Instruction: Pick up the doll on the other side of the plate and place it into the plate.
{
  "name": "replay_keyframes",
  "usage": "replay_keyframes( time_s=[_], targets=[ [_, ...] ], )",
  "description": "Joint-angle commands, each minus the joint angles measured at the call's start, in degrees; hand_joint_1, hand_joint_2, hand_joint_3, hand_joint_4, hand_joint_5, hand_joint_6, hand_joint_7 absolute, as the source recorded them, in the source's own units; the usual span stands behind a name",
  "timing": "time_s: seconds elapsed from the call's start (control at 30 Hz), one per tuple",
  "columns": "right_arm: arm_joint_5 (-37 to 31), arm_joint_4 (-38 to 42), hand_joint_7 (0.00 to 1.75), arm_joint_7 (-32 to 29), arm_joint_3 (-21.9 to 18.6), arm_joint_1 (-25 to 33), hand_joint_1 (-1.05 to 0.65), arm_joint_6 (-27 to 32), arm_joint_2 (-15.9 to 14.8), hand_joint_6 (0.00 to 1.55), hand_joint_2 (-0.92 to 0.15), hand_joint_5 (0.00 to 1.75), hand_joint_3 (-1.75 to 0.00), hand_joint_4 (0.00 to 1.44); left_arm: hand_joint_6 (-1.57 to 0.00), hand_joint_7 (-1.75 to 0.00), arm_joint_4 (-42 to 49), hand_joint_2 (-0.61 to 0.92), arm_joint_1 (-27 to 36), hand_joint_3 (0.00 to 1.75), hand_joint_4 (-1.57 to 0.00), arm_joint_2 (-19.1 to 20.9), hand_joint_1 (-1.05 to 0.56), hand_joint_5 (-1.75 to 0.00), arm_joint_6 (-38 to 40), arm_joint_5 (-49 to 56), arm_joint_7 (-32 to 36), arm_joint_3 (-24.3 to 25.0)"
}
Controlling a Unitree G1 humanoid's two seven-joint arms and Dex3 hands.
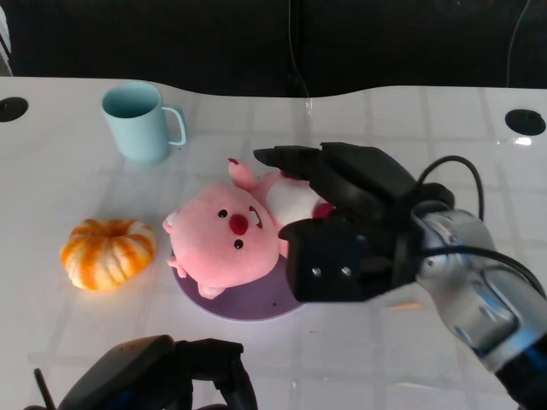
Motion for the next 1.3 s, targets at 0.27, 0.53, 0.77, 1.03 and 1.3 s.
replay_keyframes(
  time_s=[0.27,0.53,0.77,1.03,1.3],
  targets=[
    [3.04,-15.87,0.17,-4.34,-7.76,13.83,-0.51,-6.12,-5.5,0.59,-0.92,0.85,-0.21,0.46,-0.73,-1.05,-1.14,0.81,-0.2,0.54,-0.7,0.33,-0.16,-1.66,0.51,0.89,-0.11,-0.63],
    [10.95,-18.32,0.34,-8.71,-15.45,26.67,-0.34,-18.34,-8.36,0.82,-0.92,1.13,-0.09,0.69,-0.74,-1.03,-0.54,0.81,-0.81,0.54,-0.71,0.09,-0.15,-1.66,0.72,0.8,-0.12,-1.06],
    [13.38,-19.85,0.44,-9.77,-19.51,34.29,-0.21,-22.57,-9.06,0.87,-0.91,1.18,-0.06,0.69,-0.74,-1.01,0.32,0.82,-1.3,0.52,-0.7,0.26,-0.15,-1.62,0.22,0.64,0.11,-0.93],
    [18.48,-26.2,0.67,-5.52,-23.52,40.75,-0.02,-21.16,-10.55,0.91,-0.83,1.31,-0.25,0.79,-0.75,-1.0,1.34,0.85,-1.43,0.48,-0.7,0.34,-0.14,-1.65,-0.58,0.66,0.51,-0.85],
    [19.08,-28.55,1.11,-2.91,-24.07,45.26,0.13,-18.42,-10.53,0.95,-0.31,1.59,-1.41,0.95,-0.75,-1.0,2.71,0.86,-1.1,0.46,-0.7,0.97,-0.14,-1.64,-2.2,-0.49,0.3,0.36]
  ],
)
